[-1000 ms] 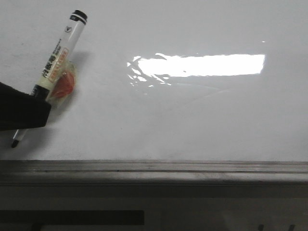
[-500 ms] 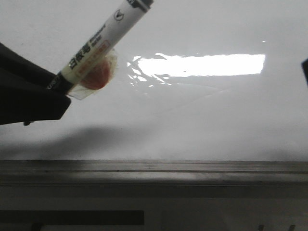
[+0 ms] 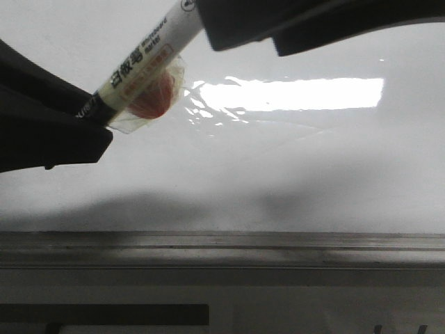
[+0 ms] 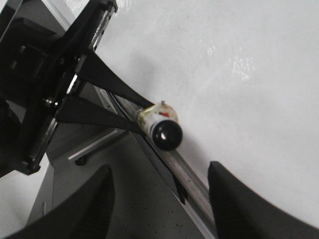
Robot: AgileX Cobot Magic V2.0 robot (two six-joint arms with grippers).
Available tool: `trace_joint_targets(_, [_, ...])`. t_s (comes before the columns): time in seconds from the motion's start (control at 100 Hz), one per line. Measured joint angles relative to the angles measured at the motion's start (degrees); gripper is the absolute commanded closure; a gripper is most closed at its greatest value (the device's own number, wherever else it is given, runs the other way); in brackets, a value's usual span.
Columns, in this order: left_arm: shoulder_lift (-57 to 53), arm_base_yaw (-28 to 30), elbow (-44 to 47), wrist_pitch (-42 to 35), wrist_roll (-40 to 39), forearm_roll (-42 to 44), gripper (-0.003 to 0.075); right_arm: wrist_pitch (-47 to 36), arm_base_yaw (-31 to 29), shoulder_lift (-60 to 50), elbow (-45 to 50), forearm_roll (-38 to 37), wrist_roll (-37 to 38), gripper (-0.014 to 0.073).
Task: Write number 6 on whiteboard
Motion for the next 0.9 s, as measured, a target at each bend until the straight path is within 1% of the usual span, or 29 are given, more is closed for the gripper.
trace_joint_targets(0.26, [0.0,0.0,0.0,-0.1,0.0,0.0,0.0739,-3.55,0.0,7.3,-3.57,0.03,0.0,0.0218])
trace_joint_targets(0.34, [0.0,0.0,0.0,-0.1,0.0,0.02,0.0739,-4.05,0.0,9.08,-4.68,0.03,0.0,0.0237])
trace_joint_targets(0.37, [0.0,0.0,0.0,-0.1,0.0,0.02,0.0739,-4.18,0.0,9.63,-4.94,0.03,0.0,0.0261])
trace_joint_targets(0.42, [0.0,0.0,0.0,-0.21,0.0,0.02,0.0739,-4.42,0.0,10.32,-5.03,0.16,0.0,0.0339])
trace_joint_targets(0.46, [0.0,0.0,0.0,-0.21,0.0,0.02,0.0739,-4.42,0.0,10.6,-5.17,0.29,0.0,0.0433])
trace_joint_targets(0.49, [0.0,0.0,0.0,-0.21,0.0,0.02,0.0739,-4.45,0.0,10.85,-5.19,0.4,0.0,0.0521])
trace_joint_targets(0.51, [0.0,0.0,0.0,-0.21,0.0,0.02,0.0739,-4.45,0.0,10.84,-5.3,0.4,0.0,0.0557])
trace_joint_targets(0.52, [0.0,0.0,0.0,-0.21,0.0,0.02,0.0739,-4.45,0.0,10.84,-5.29,0.4,0.0,0.0592])
trace_joint_targets(0.55, [0.0,0.0,0.0,-0.21,0.0,0.02,0.0739,-4.45,0.0,10.84,-5.29,0.53,0.0,0.0659])
trace_joint_targets(0.56, [0.0,0.0,0.0,-0.21,0.11,0.14,0.0739,-4.45,0.0,10.84,-5.29,0.86,0.0,0.0668])
trace_joint_targets(0.69, [0.1,0.0,0.0,-0.21,0.71,0.56,0.0728,-4.32,0.37,10.84,-5.42,1.78,0.0,0.0659])
trace_joint_targets(0.74, [0.1,0.0,0.0,-0.21,0.82,0.56,0.0679,-4.32,0.37,10.84,-5.42,1.92,0.0,0.0659])
trace_joint_targets(0.76, [0.1,0.0,0.0,-0.21,0.82,0.56,0.0644,-4.32,0.37,10.84,-5.42,1.92,0.0,0.0659])
trace_joint_targets(0.79, [0.1,0.0,0.0,-0.32,0.82,0.44,0.0568,-4.32,0.37,10.84,-5.42,1.92,0.0,0.0659])
trace_joint_targets(0.81, [0.1,0.0,0.0,-0.32,0.82,0.16,0.0533,-4.32,0.37,10.84,-5.42,1.92,0.0,0.0659])
trace_joint_targets(0.86, [0.1,0.0,0.0,-1.0,0.82,-0.54,0.0385,-4.32,0.37,10.84,-5.42,1.4,0.0,0.0659])
trace_joint_targets(0.9, [0.1,0.0,0.0,-2.06,0.68,-1.09,0.0307,-4.06,0.37,10.92,-5.42,0.78,0.0,0.0659])
